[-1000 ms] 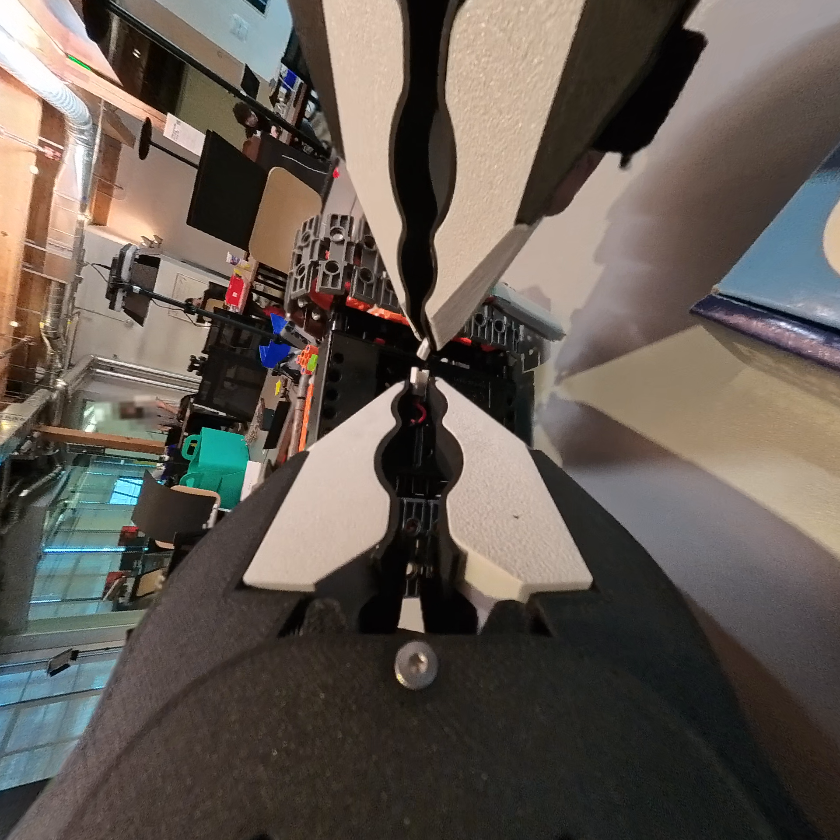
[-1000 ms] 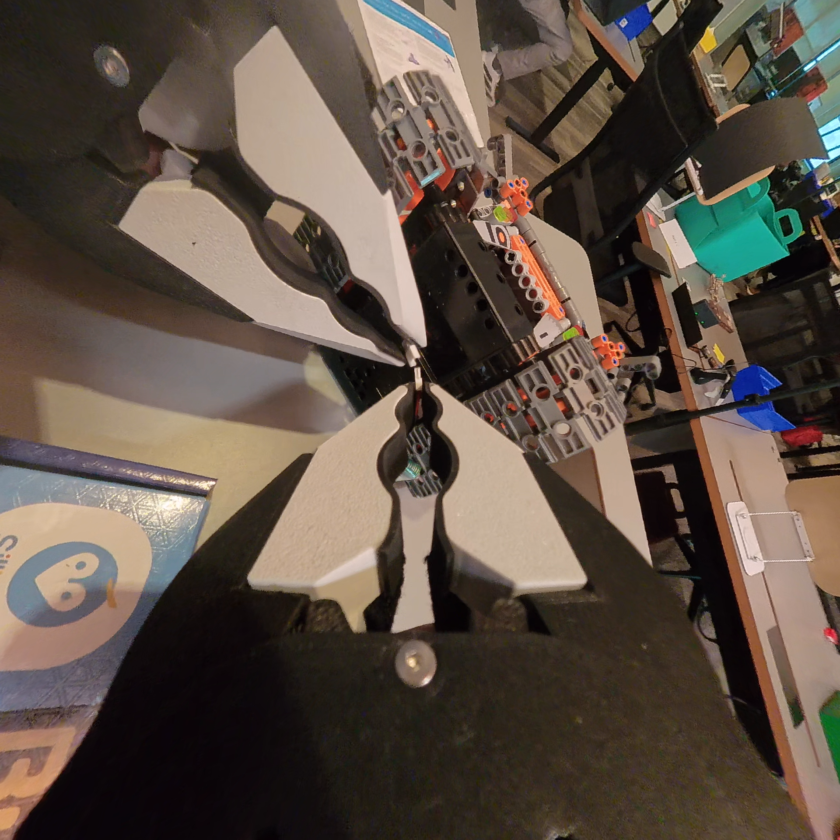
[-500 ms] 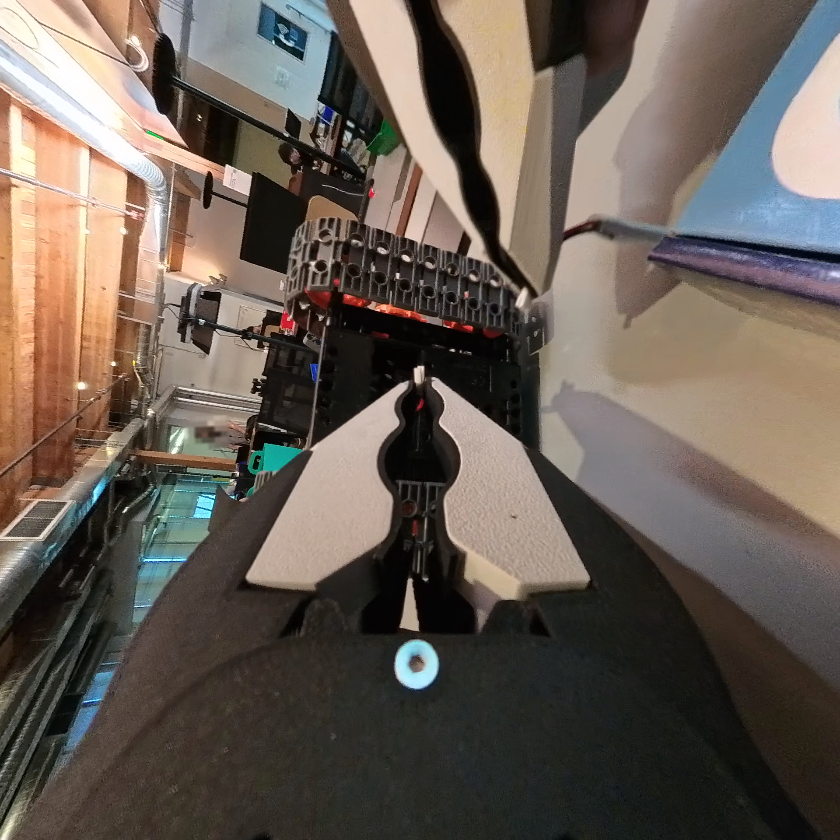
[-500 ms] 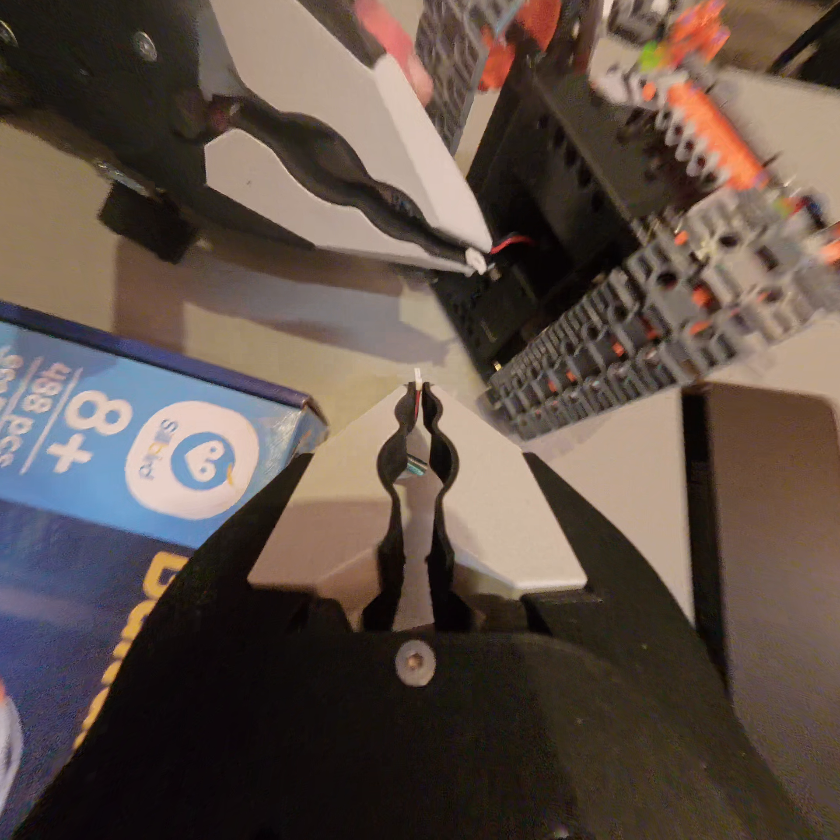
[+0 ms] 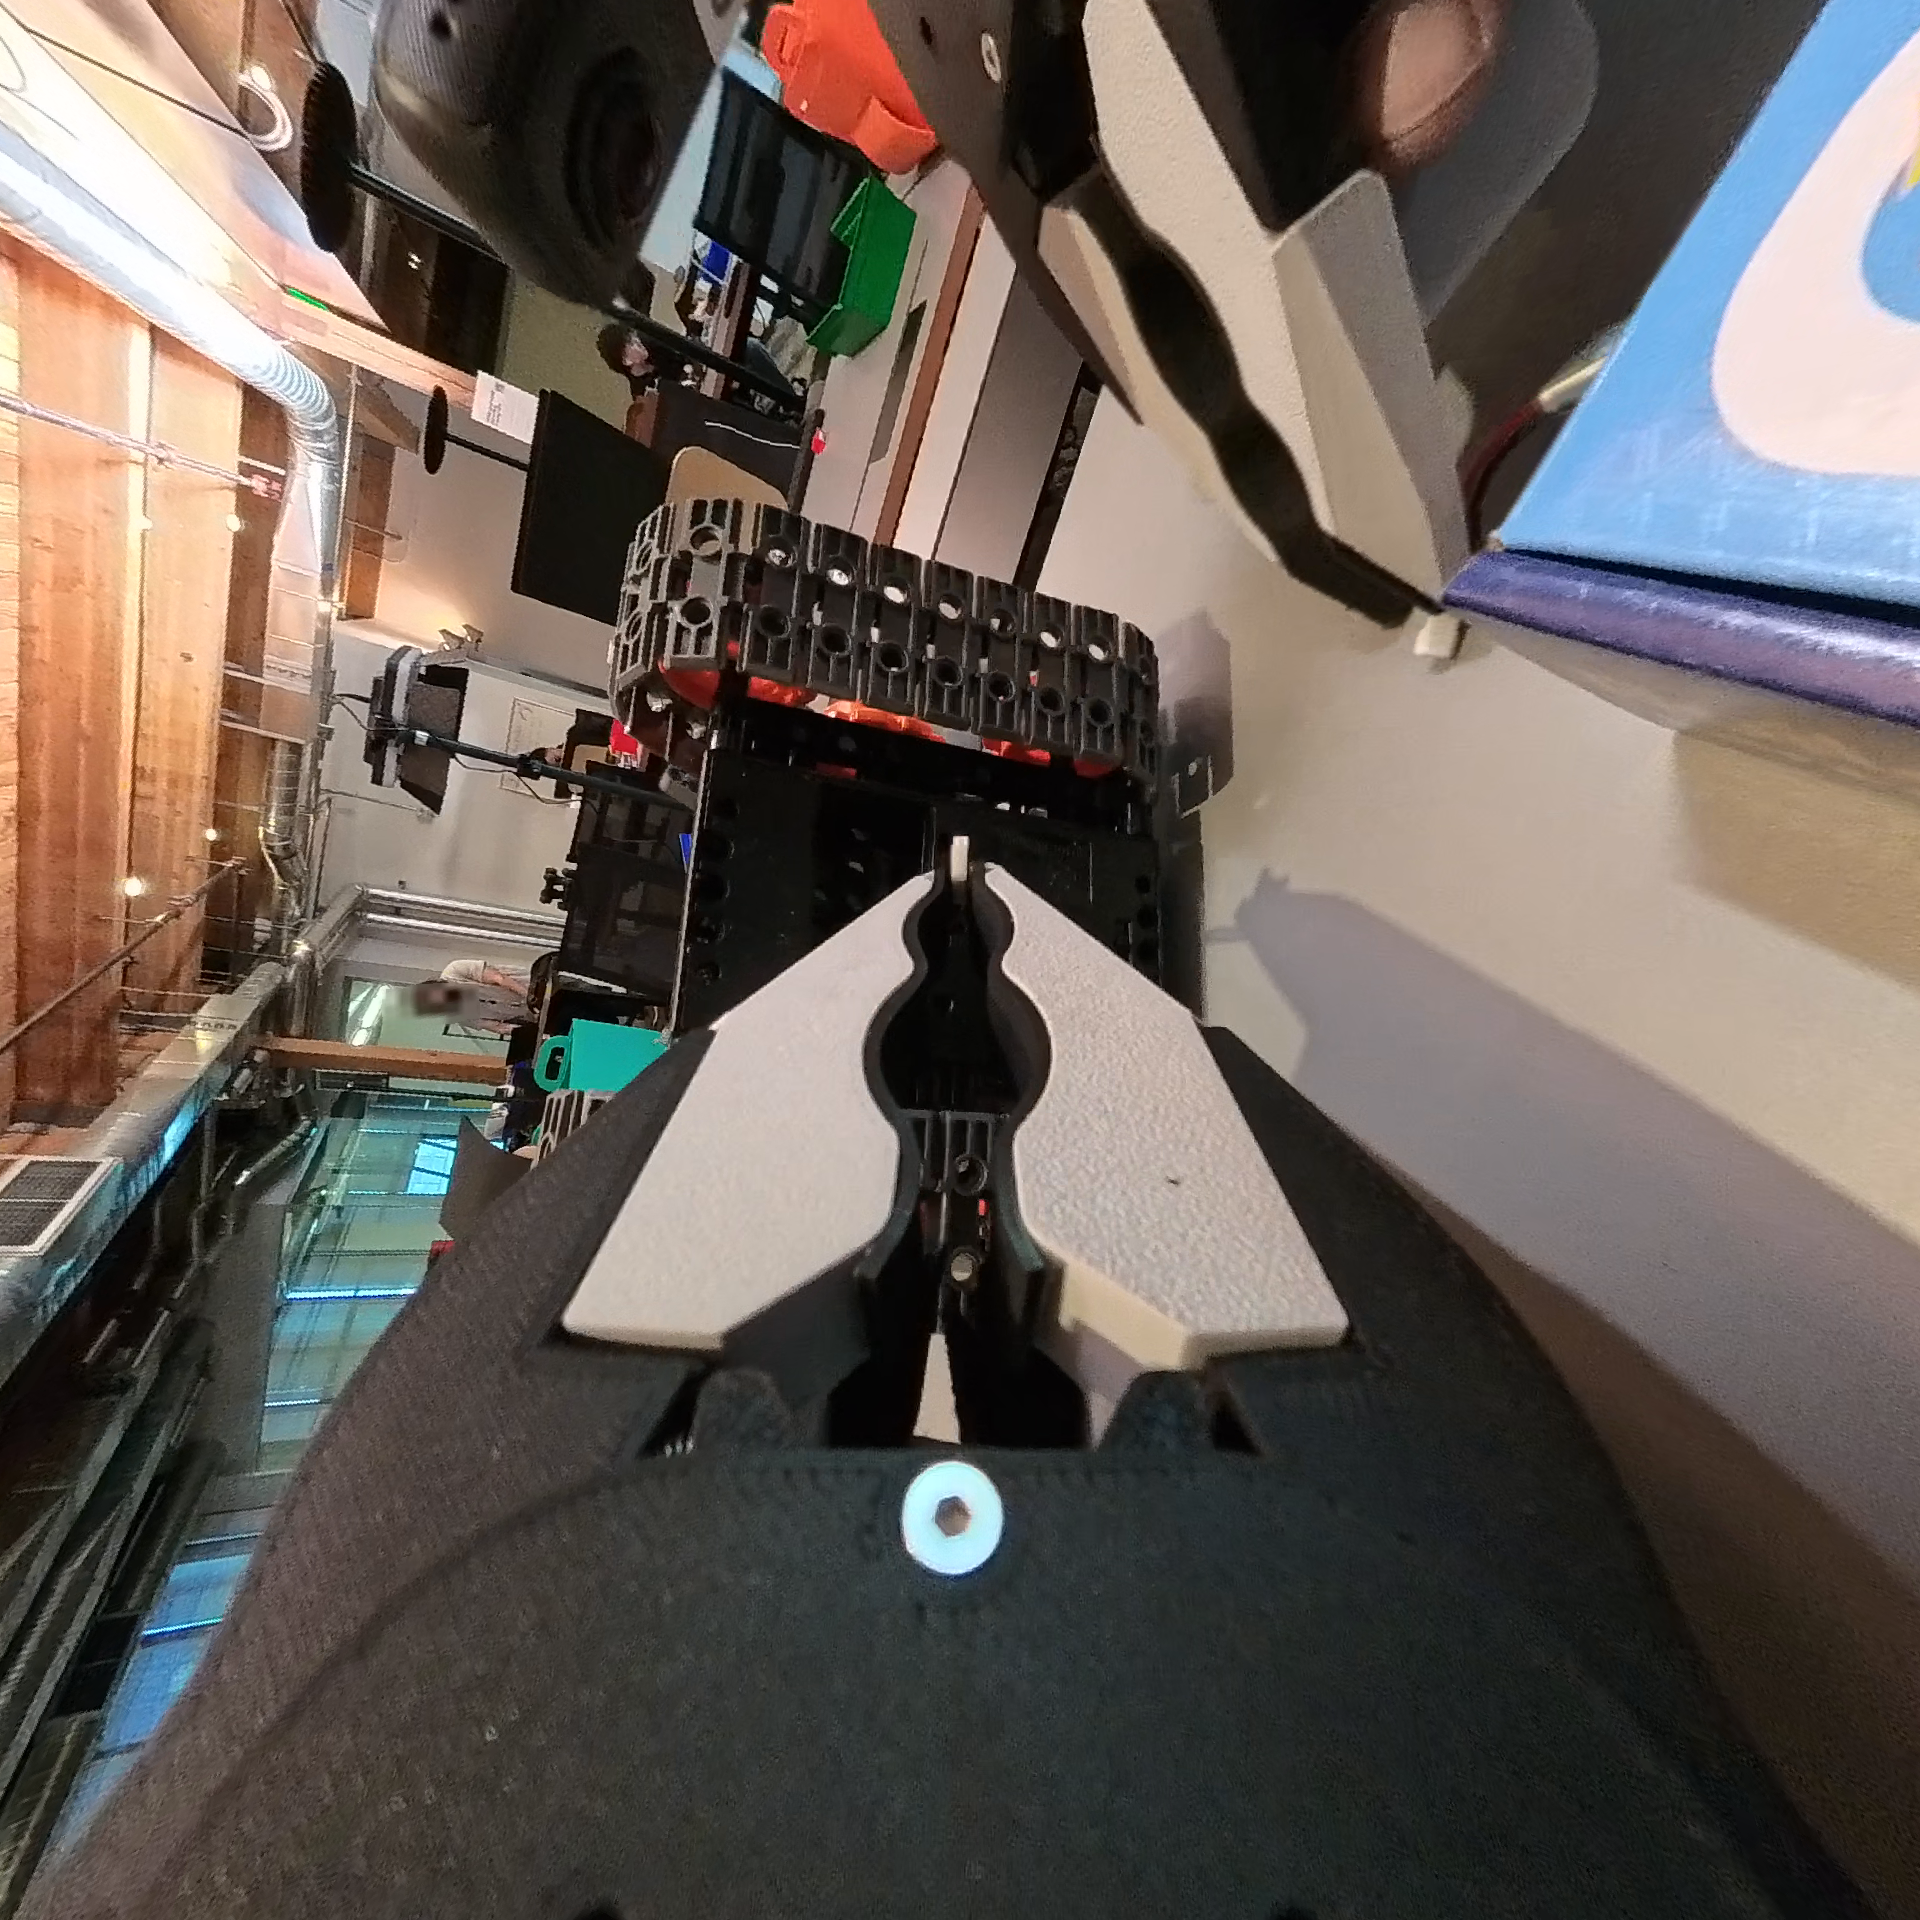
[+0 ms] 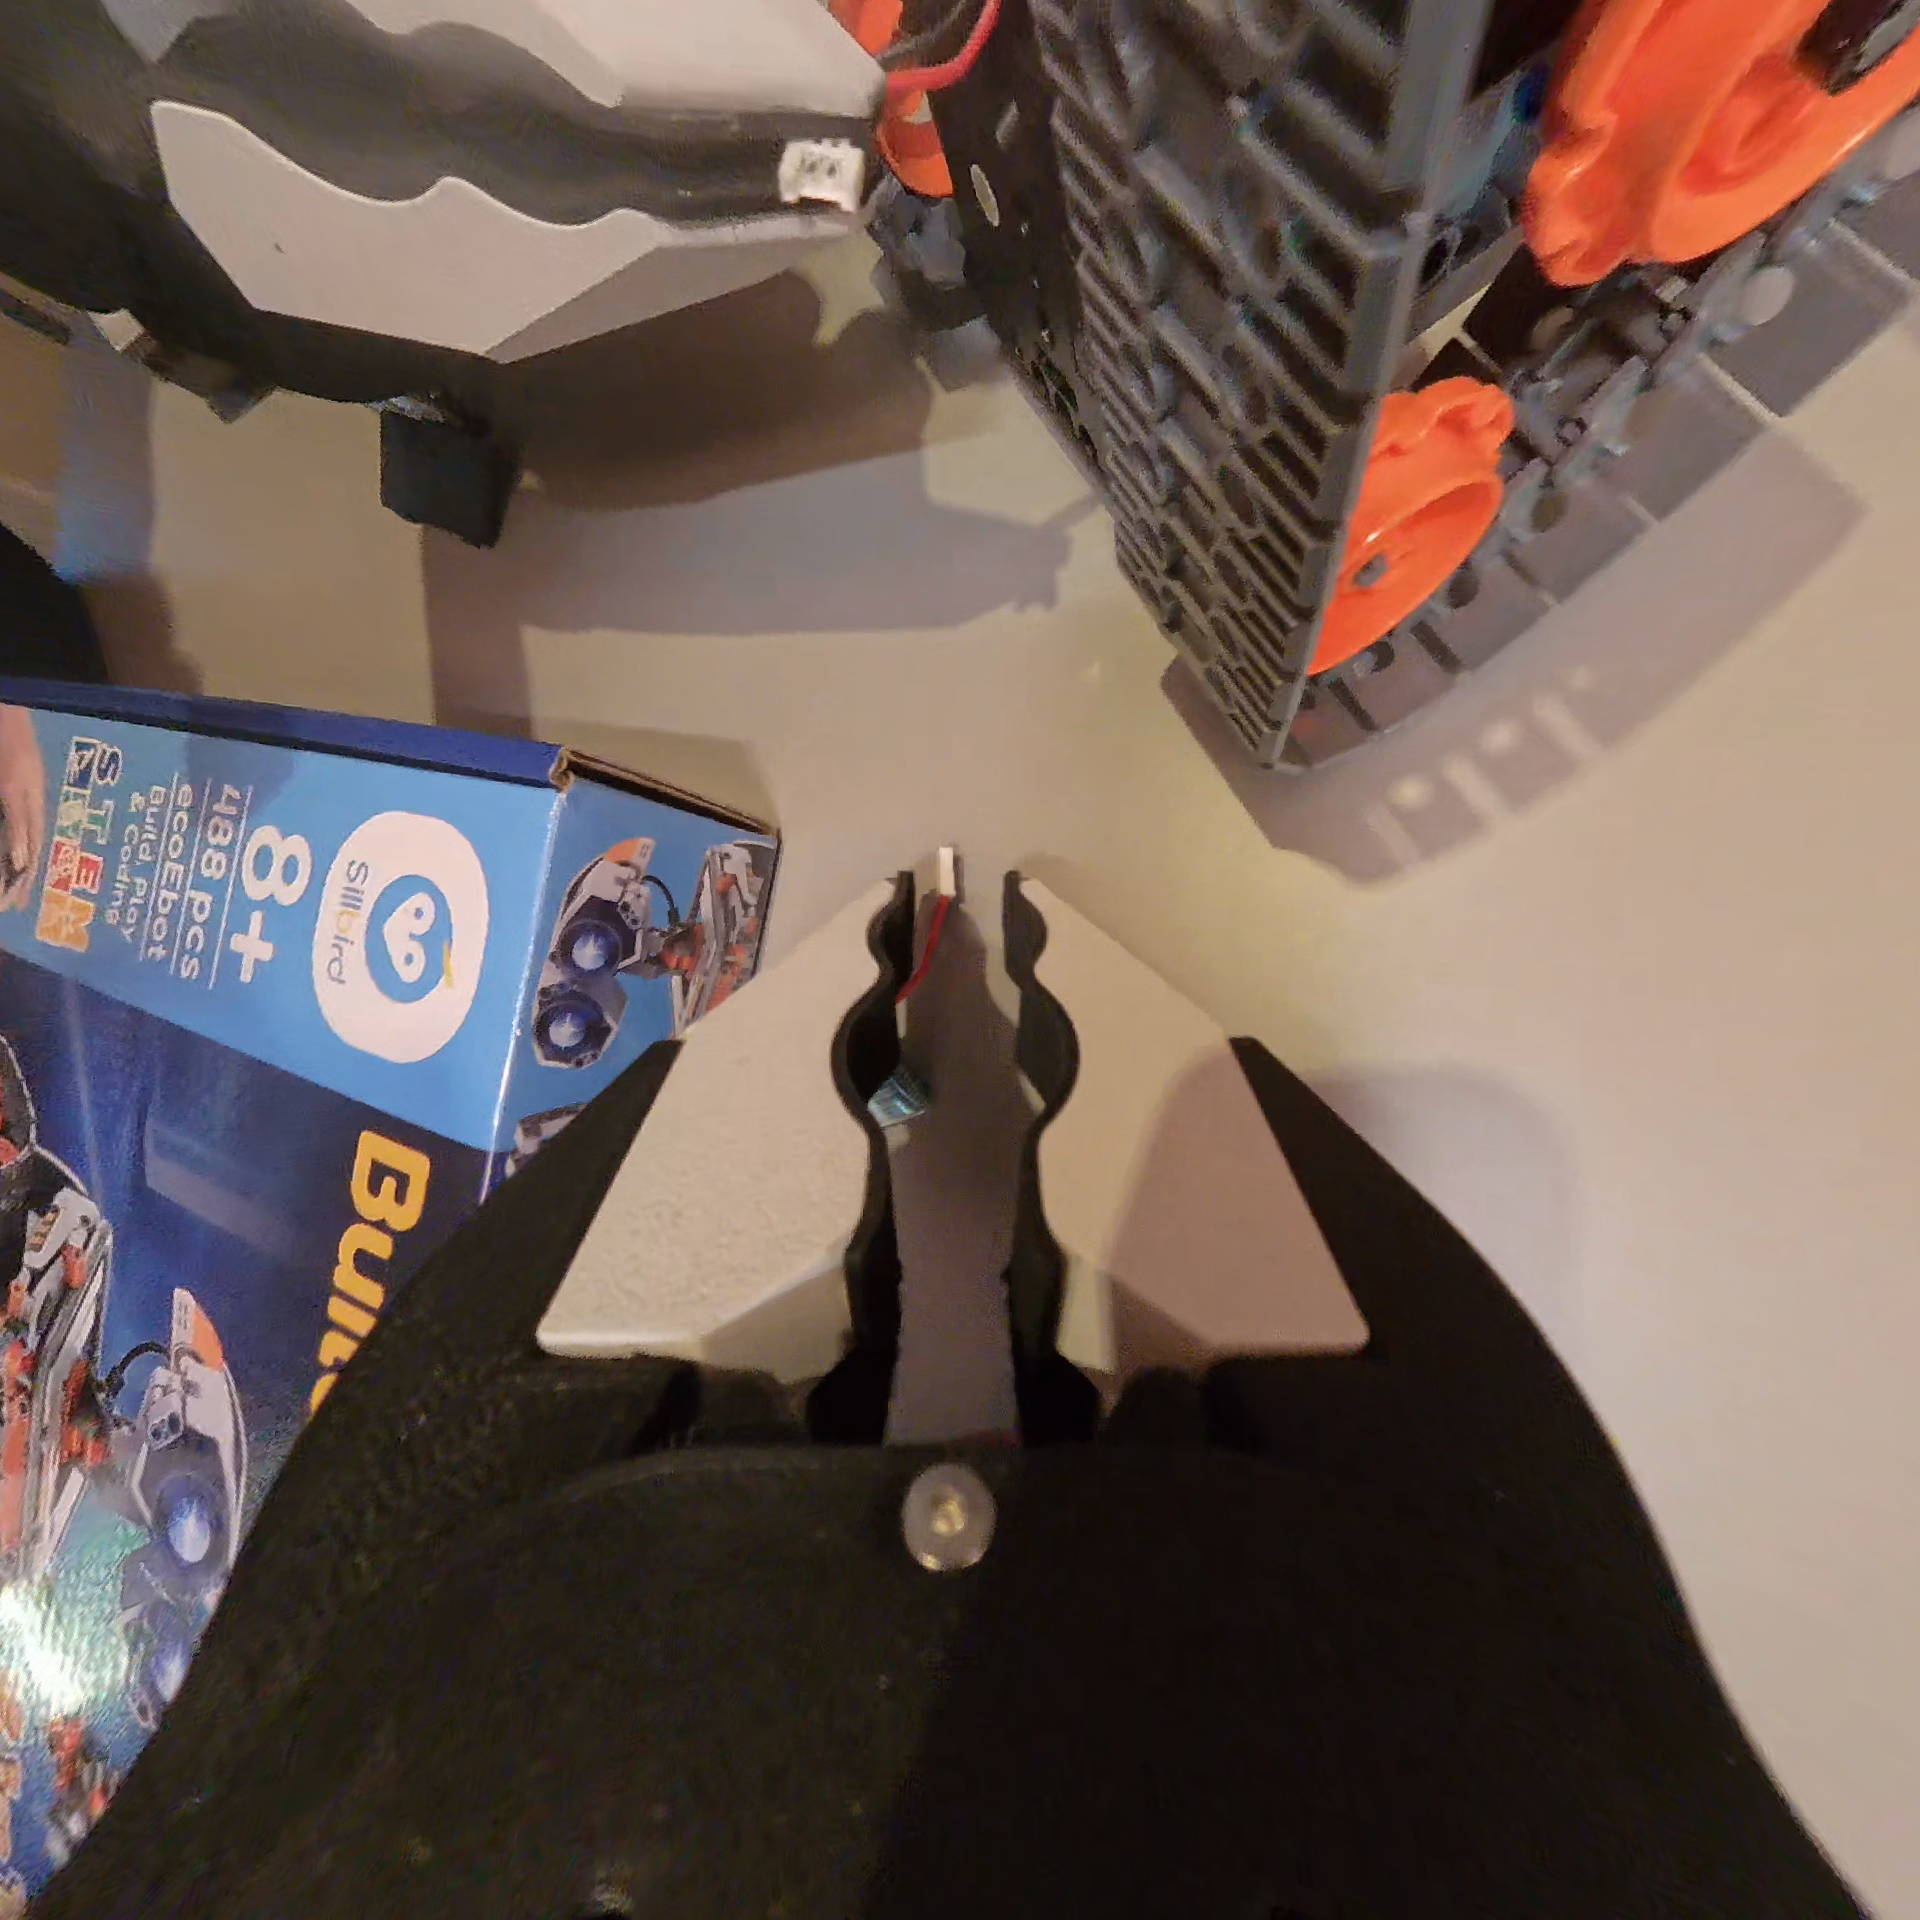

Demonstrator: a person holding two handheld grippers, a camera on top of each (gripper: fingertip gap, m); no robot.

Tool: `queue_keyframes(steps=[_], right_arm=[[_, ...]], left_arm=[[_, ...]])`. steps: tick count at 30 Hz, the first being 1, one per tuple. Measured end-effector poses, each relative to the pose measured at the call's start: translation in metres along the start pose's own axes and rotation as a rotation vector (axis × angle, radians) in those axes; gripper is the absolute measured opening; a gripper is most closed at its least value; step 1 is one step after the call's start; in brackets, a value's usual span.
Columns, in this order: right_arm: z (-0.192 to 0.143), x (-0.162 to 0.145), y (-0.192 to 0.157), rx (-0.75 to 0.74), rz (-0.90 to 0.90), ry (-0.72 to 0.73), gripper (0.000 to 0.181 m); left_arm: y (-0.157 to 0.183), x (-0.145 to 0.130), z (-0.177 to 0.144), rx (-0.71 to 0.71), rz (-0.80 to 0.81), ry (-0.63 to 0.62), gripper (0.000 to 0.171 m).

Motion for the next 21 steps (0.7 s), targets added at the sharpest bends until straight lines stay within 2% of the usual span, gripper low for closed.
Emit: queue_keyframes(steps=[5,9,16,21], right_arm=[[-0.012,0.002,-0.005,-0.098,-0.064,0.053,0.013],[-0.009,-0.002,-0.014,-0.193,-0.159,0.009,0.013],[0.001,-0.006,-0.029,-0.459,-0.530,-0.054,0.008],[0.009,-0.007,-0.026,-0.480,-0.511,-0.066,0.000]], left_arm=[[0.001,0.000,0.000,-0.004,0.002,0.005,0.003],[-0.001,0.001,-0.002,0.005,0.001,0.010,0.007],[-0.004,0.001,-0.008,0.022,-0.006,0.017,0.019],[-0.006,0.003,-0.013,0.037,-0.013,0.030,0.022]])
Point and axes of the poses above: each gripper's, where its closed fingertips meet, z out along the fingers, x out of its top, y = z × x across the jaws, the point moved 5 cm from there along -z, back along the fingers, and after that the axes turned 6 degrees about z, right-handed, at the moved point
